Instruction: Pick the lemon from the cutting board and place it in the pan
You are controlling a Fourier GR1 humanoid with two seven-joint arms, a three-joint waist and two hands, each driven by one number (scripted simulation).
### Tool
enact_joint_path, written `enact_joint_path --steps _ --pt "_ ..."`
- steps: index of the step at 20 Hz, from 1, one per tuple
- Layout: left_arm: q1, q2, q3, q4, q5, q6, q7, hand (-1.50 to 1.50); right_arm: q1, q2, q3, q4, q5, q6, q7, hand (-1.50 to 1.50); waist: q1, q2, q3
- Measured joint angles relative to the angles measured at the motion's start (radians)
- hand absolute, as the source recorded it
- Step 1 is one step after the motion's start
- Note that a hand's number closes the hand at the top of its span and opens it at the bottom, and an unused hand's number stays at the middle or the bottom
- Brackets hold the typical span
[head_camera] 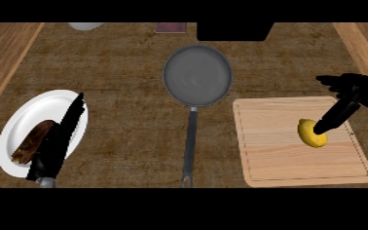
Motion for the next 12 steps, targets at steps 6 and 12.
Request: enact_joint_path --steps 6,12 --pt "0.003 -0.013 0.020 -0.003 -0.009 -0.016 0.006 0.00 -0.004 0.044 0.021 0.040 0.060 0.010 0.020 -1.50 -0.002 0.000 0.000" --pt "0.004 -0.028 0.042 0.013 -0.017 -0.041 -0.008 0.00 0.038 0.073 0.019 0.033 0.100 0.016 0.031 -1.50 -0.004 -0.001 0.000"
